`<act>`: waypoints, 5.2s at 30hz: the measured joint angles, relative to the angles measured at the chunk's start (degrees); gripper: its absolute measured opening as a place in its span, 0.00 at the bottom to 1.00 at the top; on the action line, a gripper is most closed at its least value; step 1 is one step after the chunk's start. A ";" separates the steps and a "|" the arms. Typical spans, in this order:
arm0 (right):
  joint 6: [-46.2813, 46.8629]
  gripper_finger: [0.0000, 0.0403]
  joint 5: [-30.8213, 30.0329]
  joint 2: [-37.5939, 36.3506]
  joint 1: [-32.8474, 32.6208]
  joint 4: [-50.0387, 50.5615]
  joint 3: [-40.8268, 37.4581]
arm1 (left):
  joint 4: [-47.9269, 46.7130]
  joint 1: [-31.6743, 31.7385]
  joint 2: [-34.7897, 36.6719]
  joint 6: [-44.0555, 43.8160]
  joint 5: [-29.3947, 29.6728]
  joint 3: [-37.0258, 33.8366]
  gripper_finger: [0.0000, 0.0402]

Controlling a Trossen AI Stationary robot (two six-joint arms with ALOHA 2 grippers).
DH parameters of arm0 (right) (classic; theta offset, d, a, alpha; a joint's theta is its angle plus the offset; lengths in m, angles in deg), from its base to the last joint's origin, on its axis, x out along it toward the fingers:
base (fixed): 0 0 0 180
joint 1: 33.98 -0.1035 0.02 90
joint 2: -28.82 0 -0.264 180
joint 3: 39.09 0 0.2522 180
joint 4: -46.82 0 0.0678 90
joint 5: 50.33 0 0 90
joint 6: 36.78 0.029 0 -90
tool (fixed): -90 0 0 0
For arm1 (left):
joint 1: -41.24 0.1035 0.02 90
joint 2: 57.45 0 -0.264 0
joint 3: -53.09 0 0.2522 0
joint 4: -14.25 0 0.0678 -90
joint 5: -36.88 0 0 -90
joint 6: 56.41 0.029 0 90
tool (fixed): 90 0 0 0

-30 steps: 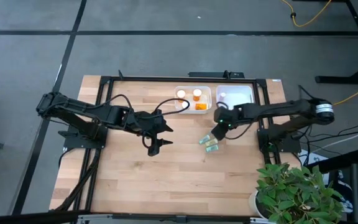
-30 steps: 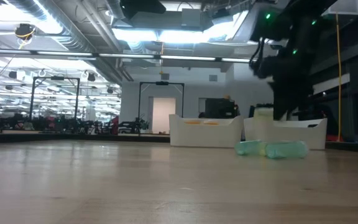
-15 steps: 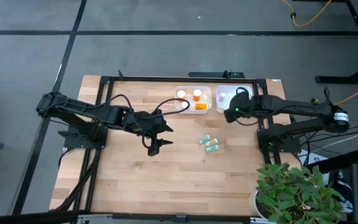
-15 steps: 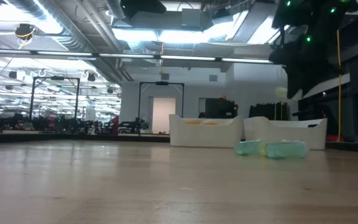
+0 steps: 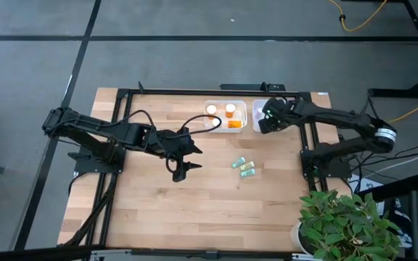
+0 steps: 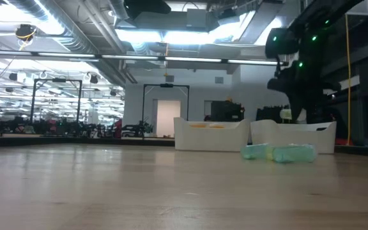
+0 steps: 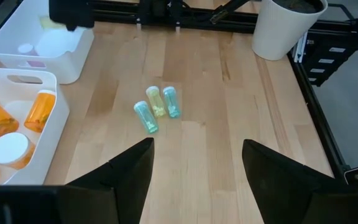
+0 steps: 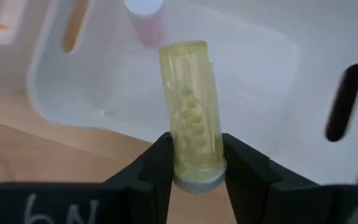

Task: Pick and place medicine bottles into bin by pill shape (circle, oval)
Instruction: Put the yellow tablet bottle into the right white bin, then put the blue tablet bottle into the right white bin

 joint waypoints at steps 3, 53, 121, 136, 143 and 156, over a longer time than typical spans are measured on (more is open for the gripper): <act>-0.12 0.30 -0.39 3.11 1.18 -1.87 0.00 | -0.02 -0.02 0.00 0.00 0.00 0.00 0.59; -12.60 0.47 19.24 -8.05 -17.14 -18.14 0.04 | -0.04 -0.89 0.02 -0.15 0.00 0.00 0.59; -17.50 0.23 4.61 17.44 -30.85 -24.33 3.03 | 0.00 -1.16 0.02 -0.44 0.00 0.00 0.59; -4.23 0.24 -17.51 -1.07 -17.24 0.64 5.83 | 0.07 -1.11 0.02 -0.29 1.74 0.00 0.59; -9.20 0.24 -8.62 -0.09 -5.90 -9.36 1.58 | 0.09 -1.11 0.02 0.02 3.02 0.00 0.59; -10.47 0.24 -4.24 5.66 1.76 -20.81 -5.01 | 0.04 -1.11 0.02 -0.28 3.02 0.00 0.59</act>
